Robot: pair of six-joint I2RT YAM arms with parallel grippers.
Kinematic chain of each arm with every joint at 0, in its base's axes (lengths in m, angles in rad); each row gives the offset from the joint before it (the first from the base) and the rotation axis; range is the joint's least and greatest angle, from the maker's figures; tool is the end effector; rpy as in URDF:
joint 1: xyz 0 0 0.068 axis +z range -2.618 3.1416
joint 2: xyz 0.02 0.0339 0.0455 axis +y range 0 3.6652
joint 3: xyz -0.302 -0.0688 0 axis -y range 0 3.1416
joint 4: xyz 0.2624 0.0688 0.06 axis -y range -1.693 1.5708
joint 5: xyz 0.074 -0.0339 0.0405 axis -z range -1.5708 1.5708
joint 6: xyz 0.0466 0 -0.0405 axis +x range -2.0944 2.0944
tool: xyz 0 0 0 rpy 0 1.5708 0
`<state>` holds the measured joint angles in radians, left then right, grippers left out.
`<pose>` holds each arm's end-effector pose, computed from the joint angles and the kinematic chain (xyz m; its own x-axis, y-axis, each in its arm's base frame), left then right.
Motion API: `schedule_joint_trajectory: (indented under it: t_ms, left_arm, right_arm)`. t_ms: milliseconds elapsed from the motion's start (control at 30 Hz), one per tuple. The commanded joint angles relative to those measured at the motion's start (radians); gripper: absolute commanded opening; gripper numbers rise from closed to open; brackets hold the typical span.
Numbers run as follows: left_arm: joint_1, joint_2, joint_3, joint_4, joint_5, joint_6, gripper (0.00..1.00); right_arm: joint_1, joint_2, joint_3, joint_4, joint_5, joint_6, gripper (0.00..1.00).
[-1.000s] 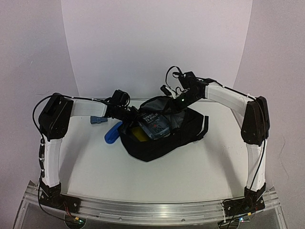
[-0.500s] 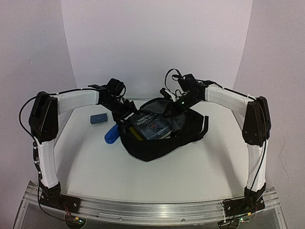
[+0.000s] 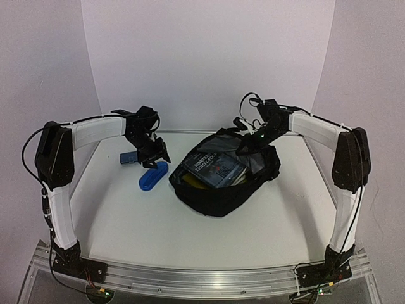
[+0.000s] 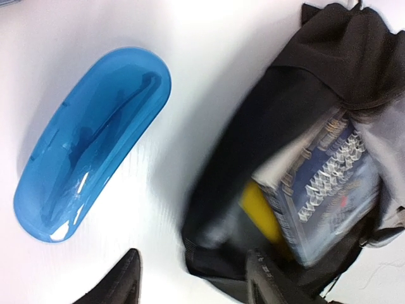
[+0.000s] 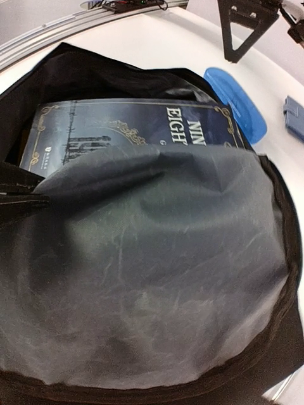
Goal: Pack the student bag
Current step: Adjust the student bag at the center of the board.
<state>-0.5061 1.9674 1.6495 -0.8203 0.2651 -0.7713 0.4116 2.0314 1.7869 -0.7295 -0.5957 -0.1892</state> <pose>0.3916 -0.2310 0.2590 -0.9624 -0.2357 -0.1348 -0.1492 0.8738 -0.4628 0.4355 0.2186 0.2856 -0.6279 -0.4440 -0.6392 -0.7517 0.5589 0.3501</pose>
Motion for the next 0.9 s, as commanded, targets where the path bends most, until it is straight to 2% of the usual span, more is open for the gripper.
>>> schedule_joint_trajectory:
  t_ms: [0,100,200,367,433,533,633,733,800,867]
  left_arm:
    - [-0.013,0.078,0.074,0.002,0.036,0.051,0.46]
    - [-0.040,0.109,0.105,-0.004,0.050,0.064,0.47]
    - [-0.069,0.133,0.126,-0.007,0.058,0.084,0.51]
    - [-0.107,0.153,0.123,0.021,0.077,0.087,0.54]
    - [-0.111,0.164,0.115,0.020,0.075,0.077,0.52]
    - [-0.114,0.174,0.111,0.015,0.064,0.070,0.45]
    - [-0.114,0.186,0.134,-0.012,0.044,0.078,0.30]
    - [-0.115,0.191,0.166,-0.042,0.021,0.093,0.19]
    - [-0.116,0.191,0.183,-0.057,0.012,0.103,0.12]
    - [-0.117,0.192,0.199,-0.079,0.008,0.112,0.02]
  right_arm:
    - [-0.016,-0.062,-0.011,-0.050,0.001,-0.033,0.00]
    - [-0.016,-0.062,-0.017,-0.053,0.015,-0.042,0.01]
    - [-0.017,-0.069,-0.026,-0.055,0.020,-0.051,0.04]
    - [-0.017,-0.078,-0.027,-0.061,0.006,-0.048,0.12]
    - [-0.017,-0.081,-0.017,-0.066,-0.007,-0.042,0.18]
    - [-0.017,-0.086,0.006,-0.074,-0.021,-0.033,0.25]
    - [-0.025,-0.092,0.026,-0.078,-0.031,-0.030,0.31]
    - [-0.062,-0.083,0.047,-0.084,-0.059,-0.003,0.40]
    - [-0.089,-0.074,0.070,-0.095,-0.077,0.012,0.49]
    - [-0.123,-0.067,0.091,-0.097,-0.083,0.032,0.63]
